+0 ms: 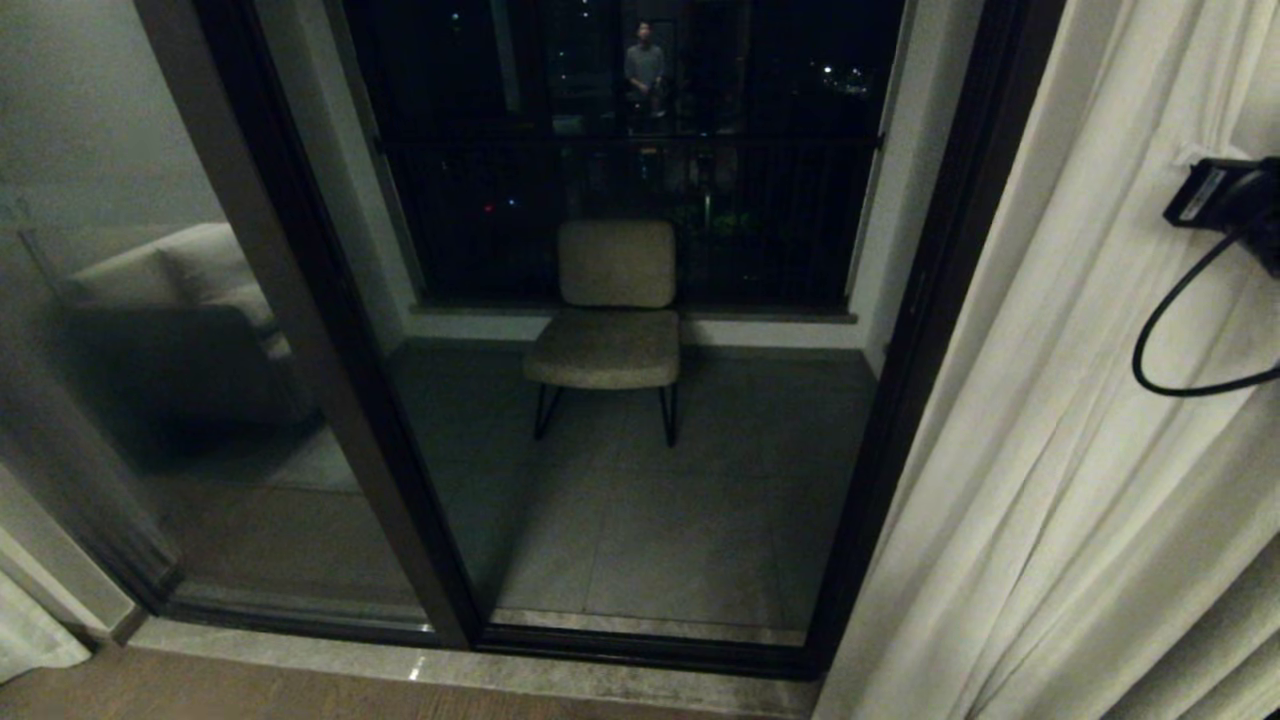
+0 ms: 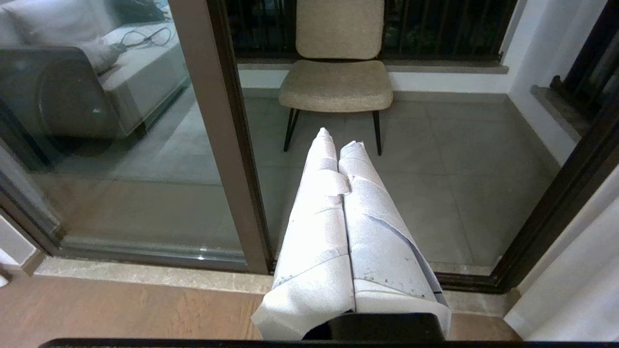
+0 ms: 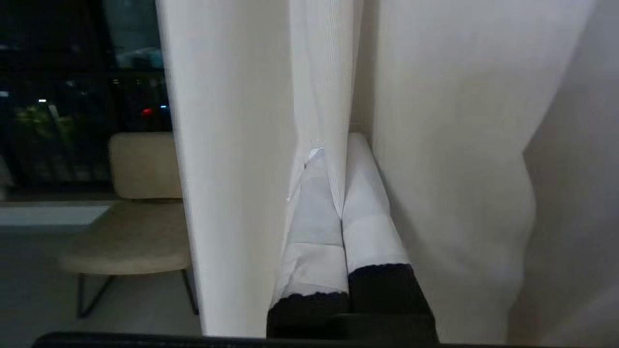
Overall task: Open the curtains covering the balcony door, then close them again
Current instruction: Close the inner curtains on both sides
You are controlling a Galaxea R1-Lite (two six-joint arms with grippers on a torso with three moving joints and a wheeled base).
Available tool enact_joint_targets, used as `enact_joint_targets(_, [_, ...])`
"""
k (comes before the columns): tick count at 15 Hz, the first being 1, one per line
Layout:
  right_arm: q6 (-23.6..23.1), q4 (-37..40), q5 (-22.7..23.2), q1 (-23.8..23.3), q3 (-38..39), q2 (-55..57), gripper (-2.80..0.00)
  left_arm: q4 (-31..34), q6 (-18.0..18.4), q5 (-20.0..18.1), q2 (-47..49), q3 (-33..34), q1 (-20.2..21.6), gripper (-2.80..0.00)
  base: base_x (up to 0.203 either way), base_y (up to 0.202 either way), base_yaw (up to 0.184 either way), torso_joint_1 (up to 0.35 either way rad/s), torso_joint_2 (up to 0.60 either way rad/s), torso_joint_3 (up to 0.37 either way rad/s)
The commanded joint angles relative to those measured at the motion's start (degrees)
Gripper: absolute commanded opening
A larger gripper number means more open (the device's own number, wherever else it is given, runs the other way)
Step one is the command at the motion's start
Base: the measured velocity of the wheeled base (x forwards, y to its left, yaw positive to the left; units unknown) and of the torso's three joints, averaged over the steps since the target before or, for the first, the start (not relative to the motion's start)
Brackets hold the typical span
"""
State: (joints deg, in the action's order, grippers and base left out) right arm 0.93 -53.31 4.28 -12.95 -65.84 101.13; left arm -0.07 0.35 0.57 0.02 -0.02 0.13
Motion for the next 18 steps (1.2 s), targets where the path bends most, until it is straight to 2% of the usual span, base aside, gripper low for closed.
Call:
enact_joint_targets(1, [0.0,-0.3,0.0,1.8,0.0,-0.3,-2.8,0.0,0.0,0.0,0.0,0.0,0.0,-2.8,0.0,0.0,0.0,0.0,0.0,0.0])
enact_joint_targets(5, [-0.1,-1.0,-0.2,6.3,-0.5,-0.2,-2.8,0.0,0.0,0.0,0.0,0.0,0.0,-2.8,0.0,0.0,0.0,0.0,0.0,0.0])
enact_joint_targets(10, [-0.4,-3.5,-0.3,9.4,-0.3,0.9,-2.8,0.0,0.0,0.0,0.0,-0.1,0.0,-2.8,0.0,0.0,0.0,0.0,0.0,0.0])
enact_joint_targets(18, [-0.2,-6.2,-0.2,9.8,2.6,-0.5,-2.8,0.0,0.0,0.0,0.0,0.0,0.0,-2.8,0.0,0.0,0.0,0.0,0.0,0.0])
